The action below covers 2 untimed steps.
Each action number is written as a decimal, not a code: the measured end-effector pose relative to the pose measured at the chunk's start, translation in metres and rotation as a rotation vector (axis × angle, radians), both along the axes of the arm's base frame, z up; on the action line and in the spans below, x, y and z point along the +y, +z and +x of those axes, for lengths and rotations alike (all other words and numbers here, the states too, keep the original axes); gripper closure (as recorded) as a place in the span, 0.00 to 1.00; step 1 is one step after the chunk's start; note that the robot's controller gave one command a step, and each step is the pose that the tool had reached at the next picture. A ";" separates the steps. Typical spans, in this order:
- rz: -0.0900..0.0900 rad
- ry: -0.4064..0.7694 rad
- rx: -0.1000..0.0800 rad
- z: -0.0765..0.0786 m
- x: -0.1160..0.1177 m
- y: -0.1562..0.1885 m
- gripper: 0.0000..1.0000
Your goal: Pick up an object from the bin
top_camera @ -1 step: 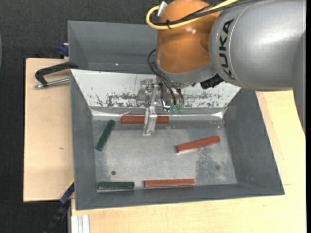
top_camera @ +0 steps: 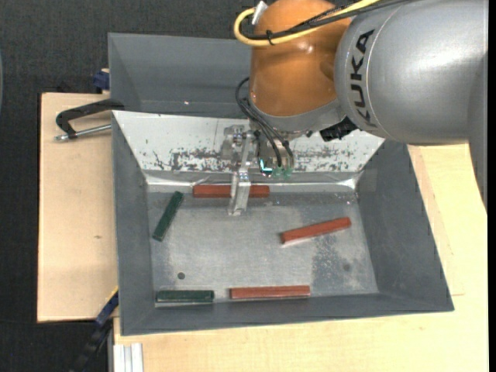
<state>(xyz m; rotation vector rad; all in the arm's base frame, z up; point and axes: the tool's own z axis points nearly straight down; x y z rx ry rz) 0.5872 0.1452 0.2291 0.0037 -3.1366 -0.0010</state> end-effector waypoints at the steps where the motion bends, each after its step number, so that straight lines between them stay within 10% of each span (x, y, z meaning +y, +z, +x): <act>1: 0.000 0.014 -0.007 0.001 0.035 0.051 0.00; 2: 0.005 0.049 -0.019 0.004 0.055 0.035 0.00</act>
Offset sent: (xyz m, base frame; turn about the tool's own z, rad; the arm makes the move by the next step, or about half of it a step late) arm 0.0053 0.0861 -0.1573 -0.1393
